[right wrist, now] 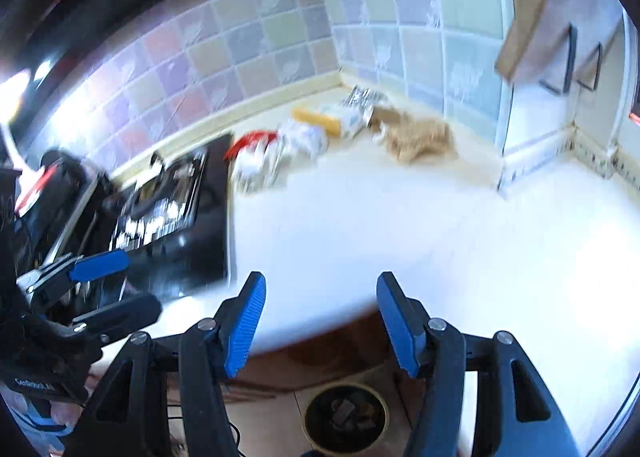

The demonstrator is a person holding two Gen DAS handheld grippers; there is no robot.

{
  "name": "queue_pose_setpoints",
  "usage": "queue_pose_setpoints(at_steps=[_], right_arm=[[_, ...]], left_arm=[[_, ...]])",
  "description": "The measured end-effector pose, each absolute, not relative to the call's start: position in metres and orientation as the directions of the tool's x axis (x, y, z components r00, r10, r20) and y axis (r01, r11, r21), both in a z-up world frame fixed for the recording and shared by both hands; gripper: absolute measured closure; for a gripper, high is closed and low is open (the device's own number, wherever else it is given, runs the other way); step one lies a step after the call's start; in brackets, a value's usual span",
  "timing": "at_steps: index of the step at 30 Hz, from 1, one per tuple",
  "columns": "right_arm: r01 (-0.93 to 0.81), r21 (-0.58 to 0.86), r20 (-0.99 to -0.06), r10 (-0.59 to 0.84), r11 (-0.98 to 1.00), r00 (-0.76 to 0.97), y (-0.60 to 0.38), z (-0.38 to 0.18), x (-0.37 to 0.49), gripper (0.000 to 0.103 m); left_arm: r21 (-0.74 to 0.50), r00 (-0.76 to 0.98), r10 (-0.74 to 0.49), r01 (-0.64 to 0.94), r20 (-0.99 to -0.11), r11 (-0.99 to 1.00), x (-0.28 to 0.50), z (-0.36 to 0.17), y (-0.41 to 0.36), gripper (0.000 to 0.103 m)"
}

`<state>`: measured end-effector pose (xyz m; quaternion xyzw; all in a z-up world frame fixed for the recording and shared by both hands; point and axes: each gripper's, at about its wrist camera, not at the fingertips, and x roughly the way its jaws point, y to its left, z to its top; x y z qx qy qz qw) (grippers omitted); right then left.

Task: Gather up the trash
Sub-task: 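Raise both tools to the counter toward the white tissue and loofah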

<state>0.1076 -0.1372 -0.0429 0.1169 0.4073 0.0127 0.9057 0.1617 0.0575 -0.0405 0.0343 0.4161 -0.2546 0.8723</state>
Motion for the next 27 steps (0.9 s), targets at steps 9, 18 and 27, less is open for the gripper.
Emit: queue_pose_setpoints(at_steps=[9,18,27], right_arm=[[0.256,0.251,-0.779,0.038,0.934,0.626,-0.184,-0.040,0.210,0.045],[0.448,0.228,-0.823,-0.075,0.864,0.563,-0.222,-0.086,0.296,0.045],[0.570,0.282,-0.874,-0.038,0.772,0.484,-0.250,-0.122,0.325,0.045]], left_arm=[[-0.187,0.530,-0.351,0.338,-0.772,0.923,0.271,-0.027,0.060,0.014],[-0.221,0.502,-0.304,0.220,-0.810,0.950,0.353,-0.070,0.061,0.014],[-0.305,0.418,-0.303,0.065,-0.856,0.950,0.409,-0.119,0.073,0.014]])
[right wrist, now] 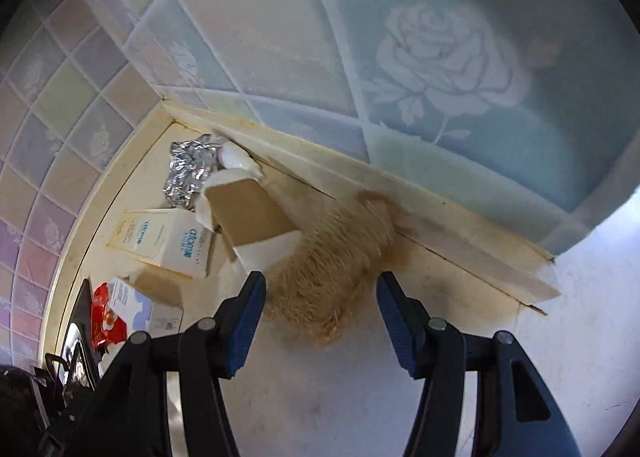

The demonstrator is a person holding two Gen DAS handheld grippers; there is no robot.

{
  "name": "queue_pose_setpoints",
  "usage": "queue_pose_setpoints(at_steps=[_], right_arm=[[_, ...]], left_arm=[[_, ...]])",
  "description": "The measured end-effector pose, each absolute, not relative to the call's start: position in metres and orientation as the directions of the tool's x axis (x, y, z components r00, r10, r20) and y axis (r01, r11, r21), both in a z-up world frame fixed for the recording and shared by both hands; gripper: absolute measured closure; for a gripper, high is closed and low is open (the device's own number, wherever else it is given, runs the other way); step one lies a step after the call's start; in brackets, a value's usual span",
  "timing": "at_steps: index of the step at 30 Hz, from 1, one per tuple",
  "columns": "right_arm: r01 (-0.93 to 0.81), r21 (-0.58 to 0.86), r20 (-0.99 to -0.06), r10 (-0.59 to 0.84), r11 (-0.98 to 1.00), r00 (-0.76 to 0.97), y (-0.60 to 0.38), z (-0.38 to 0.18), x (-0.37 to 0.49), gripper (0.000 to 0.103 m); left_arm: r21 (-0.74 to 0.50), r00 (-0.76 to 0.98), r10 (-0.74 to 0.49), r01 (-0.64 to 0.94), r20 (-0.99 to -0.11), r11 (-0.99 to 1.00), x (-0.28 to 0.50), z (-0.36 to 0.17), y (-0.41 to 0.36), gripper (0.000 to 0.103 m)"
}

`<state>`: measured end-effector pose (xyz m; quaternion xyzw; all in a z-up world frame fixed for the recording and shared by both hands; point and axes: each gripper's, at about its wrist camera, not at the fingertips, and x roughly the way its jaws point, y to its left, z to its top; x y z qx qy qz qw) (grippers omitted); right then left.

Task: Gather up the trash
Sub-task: 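Raise both tools to the counter toward the white tissue and loofah, then grasp the white tissue with the left tool while the right tool grasps the loofah, then carry the tissue and loofah down over the trash bin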

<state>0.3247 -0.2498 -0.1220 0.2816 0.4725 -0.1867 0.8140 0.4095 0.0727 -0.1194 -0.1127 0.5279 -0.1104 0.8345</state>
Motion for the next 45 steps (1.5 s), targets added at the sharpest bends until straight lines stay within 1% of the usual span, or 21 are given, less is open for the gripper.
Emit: queue_pose_setpoints(at_steps=[5,6,7,8,9,10,12,14,15,16,23,30,36,41,45], right_arm=[[0.547,0.318,-0.871,0.010,0.774,0.492,-0.252,-0.132,0.330,0.047],[0.538,0.318,-0.869,0.013,0.781,0.494,-0.250,-0.133,0.331,0.053],[0.527,0.318,-0.868,0.018,0.788,0.497,-0.249,-0.134,0.331,0.056],[0.516,0.321,-0.865,0.023,0.794,0.502,-0.247,-0.135,0.331,0.057],[0.506,0.321,-0.861,0.023,0.801,0.509,-0.246,-0.135,0.331,0.061],[0.494,0.325,-0.857,0.031,0.807,0.514,-0.244,-0.136,0.331,0.062],[0.476,0.311,-0.854,0.021,0.823,0.520,-0.240,-0.135,0.331,0.063],[0.456,0.303,-0.849,0.019,0.837,0.528,-0.238,-0.134,0.331,0.066],[0.445,0.304,-0.845,0.023,0.842,0.534,-0.237,-0.133,0.330,0.068],[0.434,0.305,-0.838,0.022,0.848,0.546,-0.238,-0.133,0.329,0.069],[0.380,0.354,-0.806,0.072,0.854,0.587,-0.238,-0.130,0.313,0.072],[0.272,0.396,-0.752,0.140,0.877,0.644,-0.222,-0.106,0.282,0.073],[0.156,0.418,-0.702,0.209,0.895,0.681,-0.198,-0.078,0.247,0.073],[0.075,0.433,-0.675,0.268,0.898,0.687,-0.179,-0.058,0.214,0.073],[0.013,0.433,-0.665,0.310,0.901,0.679,-0.164,-0.045,0.184,0.073]], left_arm=[[-0.290,0.397,-0.291,0.065,-0.871,0.955,0.419,-0.138,0.063,0.014],[-0.285,0.397,-0.288,0.067,-0.872,0.956,0.420,-0.139,0.062,0.014],[-0.281,0.399,-0.283,0.065,-0.872,0.957,0.420,-0.141,0.060,0.016],[-0.289,0.397,-0.289,0.060,-0.871,0.955,0.420,-0.143,0.059,0.019],[-0.299,0.389,-0.294,0.050,-0.873,0.953,0.421,-0.146,0.059,0.031],[-0.308,0.378,-0.300,0.041,-0.876,0.950,0.422,-0.149,0.059,0.041],[-0.318,0.360,-0.306,0.028,-0.881,0.948,0.423,-0.155,0.059,0.046],[-0.304,0.374,-0.295,0.037,-0.879,0.952,0.422,-0.157,0.057,0.049],[-0.306,0.371,-0.298,0.040,-0.880,0.951,0.422,-0.157,0.056,0.052],[-0.306,0.374,-0.300,0.047,-0.877,0.951,0.422,-0.157,0.055,0.060],[-0.298,0.408,-0.306,0.085,-0.860,0.951,0.407,-0.149,0.049,0.063],[-0.281,0.448,-0.328,0.170,-0.831,0.944,0.375,-0.118,0.035,0.064],[-0.290,0.471,-0.377,0.248,-0.798,0.924,0.329,-0.083,0.021,0.064],[-0.305,0.491,-0.411,0.283,-0.769,0.909,0.284,-0.056,0.023,0.064],[-0.280,0.517,-0.403,0.301,-0.755,0.912,0.247,-0.039,0.023,0.064]])
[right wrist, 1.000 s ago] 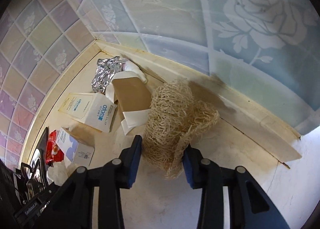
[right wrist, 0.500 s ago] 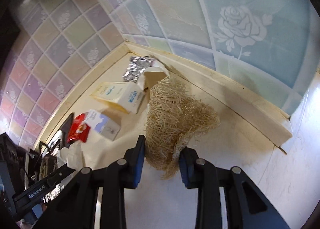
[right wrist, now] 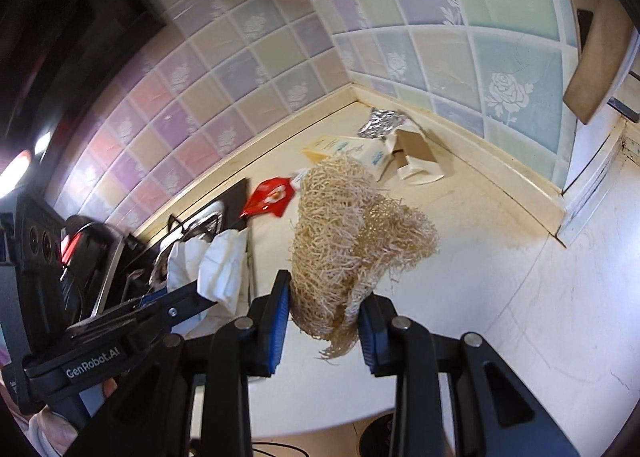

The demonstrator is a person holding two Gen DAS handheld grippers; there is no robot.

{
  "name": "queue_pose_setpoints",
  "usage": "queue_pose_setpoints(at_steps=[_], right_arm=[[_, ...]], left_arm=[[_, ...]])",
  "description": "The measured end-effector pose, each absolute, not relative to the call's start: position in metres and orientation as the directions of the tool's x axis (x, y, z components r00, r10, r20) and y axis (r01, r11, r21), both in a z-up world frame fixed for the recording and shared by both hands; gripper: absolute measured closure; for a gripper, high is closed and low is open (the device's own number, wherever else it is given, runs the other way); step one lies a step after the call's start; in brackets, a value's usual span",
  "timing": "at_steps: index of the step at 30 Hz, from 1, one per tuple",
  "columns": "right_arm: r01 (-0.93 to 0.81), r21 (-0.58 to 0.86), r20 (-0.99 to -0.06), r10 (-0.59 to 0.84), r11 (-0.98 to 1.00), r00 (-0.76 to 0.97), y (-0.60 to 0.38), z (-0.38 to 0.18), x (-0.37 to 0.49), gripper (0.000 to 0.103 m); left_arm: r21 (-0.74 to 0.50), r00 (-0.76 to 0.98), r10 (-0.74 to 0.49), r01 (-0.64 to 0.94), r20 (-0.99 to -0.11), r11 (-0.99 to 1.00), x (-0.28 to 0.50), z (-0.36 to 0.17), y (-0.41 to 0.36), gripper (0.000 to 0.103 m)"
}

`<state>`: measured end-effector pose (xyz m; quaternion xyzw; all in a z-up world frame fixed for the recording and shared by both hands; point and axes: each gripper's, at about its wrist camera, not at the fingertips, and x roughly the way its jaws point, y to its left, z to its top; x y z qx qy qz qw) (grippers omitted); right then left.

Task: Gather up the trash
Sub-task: 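Carry the tissue and loofah down over the trash bin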

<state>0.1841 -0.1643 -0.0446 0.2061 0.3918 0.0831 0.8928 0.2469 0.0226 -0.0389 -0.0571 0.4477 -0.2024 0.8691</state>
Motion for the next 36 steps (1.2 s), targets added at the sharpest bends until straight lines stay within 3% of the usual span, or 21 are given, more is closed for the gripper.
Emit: queue_pose_setpoints(at_steps=[7,16,36], right_arm=[[-0.059,0.439,-0.657,0.365,0.897,0.659,-0.148,-0.030,0.127,0.072],[-0.068,0.432,-0.712,0.386,0.899,0.586,-0.141,-0.041,0.065,0.072],[-0.057,0.298,-0.873,0.296,0.953,0.386,-0.114,-0.145,0.006,0.072]], left_arm=[[-0.236,0.544,-0.395,0.340,-0.741,0.910,0.176,-0.026,0.025,0.064],[-0.230,0.532,-0.374,0.318,-0.760,0.920,0.103,-0.041,0.041,0.064],[-0.212,0.320,-0.288,0.250,-0.903,0.945,0.026,-0.165,0.030,0.064]])
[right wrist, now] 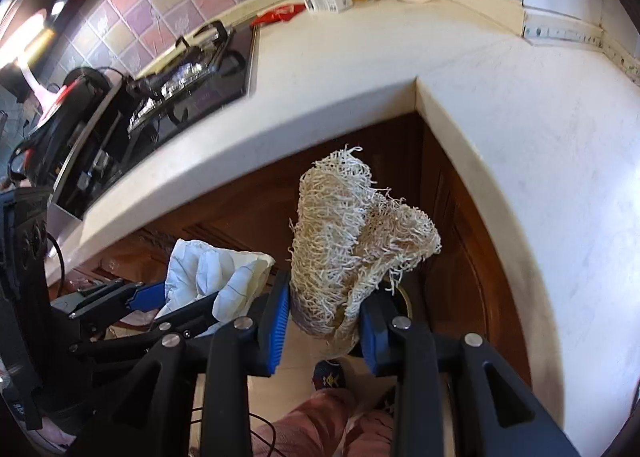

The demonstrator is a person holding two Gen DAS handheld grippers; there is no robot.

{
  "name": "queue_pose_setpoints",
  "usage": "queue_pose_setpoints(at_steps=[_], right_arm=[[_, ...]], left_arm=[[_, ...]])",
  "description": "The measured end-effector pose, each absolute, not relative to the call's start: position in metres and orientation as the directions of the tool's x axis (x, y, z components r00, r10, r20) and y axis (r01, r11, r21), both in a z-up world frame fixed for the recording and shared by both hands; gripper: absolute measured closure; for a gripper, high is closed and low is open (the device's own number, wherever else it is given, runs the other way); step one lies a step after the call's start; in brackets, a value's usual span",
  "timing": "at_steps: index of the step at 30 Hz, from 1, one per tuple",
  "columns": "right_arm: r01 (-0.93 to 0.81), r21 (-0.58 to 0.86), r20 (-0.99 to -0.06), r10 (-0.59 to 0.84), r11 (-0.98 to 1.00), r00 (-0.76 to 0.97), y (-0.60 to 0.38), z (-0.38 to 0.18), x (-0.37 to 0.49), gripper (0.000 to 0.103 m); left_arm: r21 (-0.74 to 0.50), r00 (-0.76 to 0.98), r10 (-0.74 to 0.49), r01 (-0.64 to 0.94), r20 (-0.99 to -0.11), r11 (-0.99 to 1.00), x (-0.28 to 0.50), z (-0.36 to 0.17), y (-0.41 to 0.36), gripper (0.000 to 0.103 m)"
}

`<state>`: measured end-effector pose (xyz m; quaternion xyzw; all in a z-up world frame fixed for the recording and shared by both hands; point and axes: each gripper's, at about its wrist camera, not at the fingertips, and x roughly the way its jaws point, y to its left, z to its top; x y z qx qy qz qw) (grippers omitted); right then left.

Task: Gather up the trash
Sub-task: 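Carry the tissue and loofah down over the trash bin, then open the left tool to drop the tissue into the bin while the right tool keeps the loofah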

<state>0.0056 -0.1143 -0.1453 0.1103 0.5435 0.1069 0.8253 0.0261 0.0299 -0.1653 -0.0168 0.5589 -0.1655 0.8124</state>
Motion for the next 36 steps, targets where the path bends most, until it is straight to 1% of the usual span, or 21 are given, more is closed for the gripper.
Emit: queue_pose_setpoints(at_steps=[6,12,20,27,36], right_arm=[[-0.064,0.267,-0.906,0.273,0.962,0.323,-0.104,-0.185,0.000,0.072],[-0.053,0.251,-0.930,0.257,0.966,0.262,-0.099,-0.231,0.001,0.072],[-0.016,0.229,-0.950,0.227,0.973,0.215,-0.096,-0.308,0.007,0.071],[0.052,0.227,-0.958,0.214,0.972,0.190,-0.102,-0.379,0.014,0.070],[0.060,0.198,-0.968,0.186,0.978,0.171,-0.099,-0.440,0.029,0.068]], left_arm=[[-0.198,0.284,-0.265,0.243,-0.921,0.950,0.021,-0.192,0.027,0.064],[-0.181,0.252,-0.240,0.235,-0.938,0.955,0.021,-0.231,0.027,0.064],[-0.198,0.211,-0.242,0.211,-0.947,0.957,0.027,-0.304,0.034,0.063],[-0.176,0.190,-0.220,0.222,-0.957,0.959,0.037,-0.374,0.035,0.063],[-0.197,0.142,-0.231,0.218,-0.963,0.956,0.056,-0.444,0.037,0.062]])
